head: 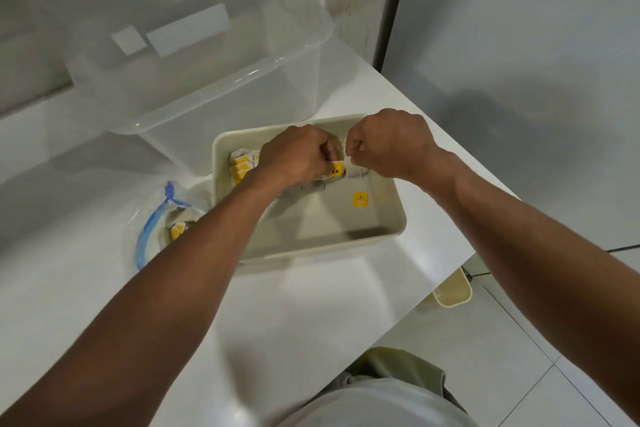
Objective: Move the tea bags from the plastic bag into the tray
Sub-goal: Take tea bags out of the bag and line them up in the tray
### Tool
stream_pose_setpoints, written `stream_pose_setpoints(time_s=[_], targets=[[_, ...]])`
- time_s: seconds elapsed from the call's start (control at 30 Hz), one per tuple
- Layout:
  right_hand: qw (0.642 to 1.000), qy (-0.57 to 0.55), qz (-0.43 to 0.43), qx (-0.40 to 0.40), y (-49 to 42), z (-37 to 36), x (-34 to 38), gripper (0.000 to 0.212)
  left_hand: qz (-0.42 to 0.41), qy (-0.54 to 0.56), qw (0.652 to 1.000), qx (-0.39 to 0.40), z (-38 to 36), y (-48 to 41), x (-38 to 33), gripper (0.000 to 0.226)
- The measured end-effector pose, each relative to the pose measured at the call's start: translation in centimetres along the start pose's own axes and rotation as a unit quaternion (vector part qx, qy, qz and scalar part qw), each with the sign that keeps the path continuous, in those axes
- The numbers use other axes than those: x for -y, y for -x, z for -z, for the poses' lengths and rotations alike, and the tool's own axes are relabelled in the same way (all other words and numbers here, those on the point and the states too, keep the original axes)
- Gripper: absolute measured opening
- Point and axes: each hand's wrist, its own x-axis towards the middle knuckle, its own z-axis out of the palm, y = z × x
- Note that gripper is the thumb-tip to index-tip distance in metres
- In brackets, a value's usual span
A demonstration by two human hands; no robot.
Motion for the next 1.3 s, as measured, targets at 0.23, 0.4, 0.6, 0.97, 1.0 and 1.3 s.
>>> stream_pose_setpoints(time_s=[0.23,0.4,0.6,0.97,1.0,1.3], targets=[[0.980,0.190,0.063,0.010,-0.8,-0.6,0.5,0.015,0.011,0.017,1.000,0.014,-0.7,-0.7,0.1,0.012],[0.968,0.226,0.094,0.056,-1.4,0.1,0.8,0.015,0.009,0.149,0.987,0.058,-0.9,-1.2,0.4,0.020],[0.960,0.249,0.107,0.077,-1.9,0.3,1.4,0.010,-0.003,0.053,0.997,0.048,-1.4,-1.9,1.1,0.014],[0.952,0.293,0.080,0.028,-2.3,-1.7,1.7,0.018,0.009,-0.101,0.992,-0.073,-2.3,-1.9,1.3,0.021],[0.952,0.297,0.075,0.027,-2.2,-1.7,1.8,0.016,0.010,-0.098,0.992,-0.076,-2.3,-1.9,1.2,0.022],[0.961,0.265,0.076,0.010,-2.2,-1.7,1.5,0.007,0.005,-0.110,0.987,-0.115,-1.8,-0.2,1.5,0.036]])
